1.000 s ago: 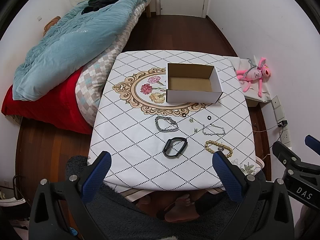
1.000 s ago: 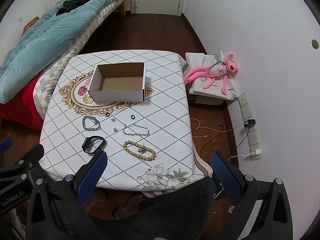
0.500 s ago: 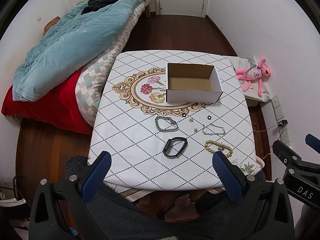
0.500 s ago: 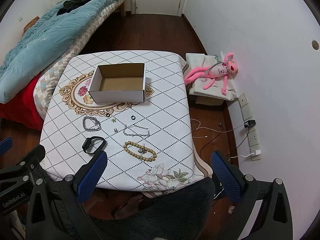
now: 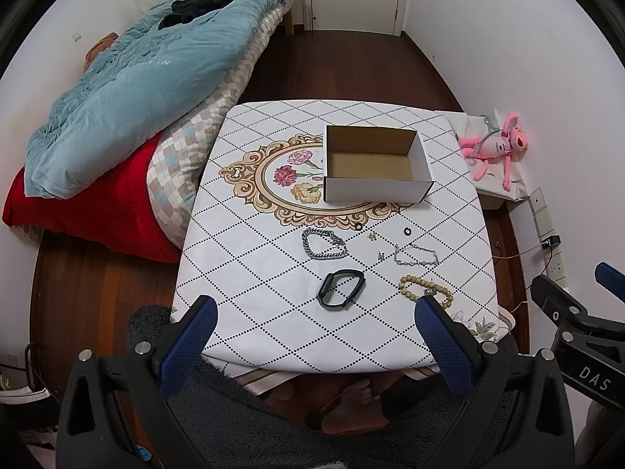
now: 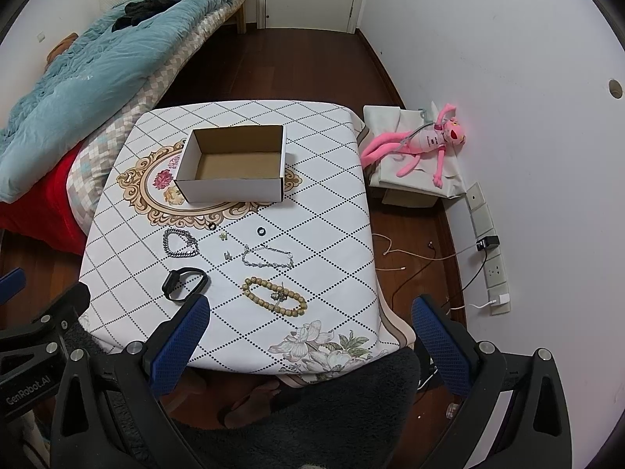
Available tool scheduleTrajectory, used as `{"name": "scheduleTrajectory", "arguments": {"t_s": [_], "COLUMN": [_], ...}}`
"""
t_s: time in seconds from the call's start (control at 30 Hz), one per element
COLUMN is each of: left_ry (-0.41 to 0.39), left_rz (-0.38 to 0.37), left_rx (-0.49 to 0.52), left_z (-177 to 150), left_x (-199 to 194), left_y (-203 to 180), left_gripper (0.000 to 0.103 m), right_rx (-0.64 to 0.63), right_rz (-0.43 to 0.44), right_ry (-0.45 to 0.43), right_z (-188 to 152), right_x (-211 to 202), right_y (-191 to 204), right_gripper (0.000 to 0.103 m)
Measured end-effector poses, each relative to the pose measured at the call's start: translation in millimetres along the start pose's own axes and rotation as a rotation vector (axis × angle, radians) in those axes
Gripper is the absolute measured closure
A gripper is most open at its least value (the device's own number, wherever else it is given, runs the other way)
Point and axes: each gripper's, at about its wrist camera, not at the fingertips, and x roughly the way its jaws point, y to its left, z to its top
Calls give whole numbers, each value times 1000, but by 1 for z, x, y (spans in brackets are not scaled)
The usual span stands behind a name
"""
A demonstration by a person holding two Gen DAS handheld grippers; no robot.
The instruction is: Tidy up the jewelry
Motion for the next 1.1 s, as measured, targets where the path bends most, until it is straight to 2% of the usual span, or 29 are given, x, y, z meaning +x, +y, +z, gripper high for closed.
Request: {"name": "scheduleTrajectory", "arguments": {"t_s": [0.47,0.6,0.77,0.9,1.1], "left_ry": [-8,-27,-3,114,226], "left_rz": [8,36,78,106,116], "left_rx": [2,-5,6,23,23], "left_z": [4,17,22,15,-3], "left_x": [1,20,75,135,192], "left_y": [0,1,7,11,16], "left_gripper": [0,0,0,0,0], "right_rx": [10,54,121,153,193], "right_rz": [1,7,3,15,42], "right_ry": [-5,-16,18,110,259], "right_z": [3,13,15,8,-15], "right_x": [1,6,56,114,192], "right_y": [0,-5,-23,-31,-33], "right_gripper": [0,0,0,3,14]}}
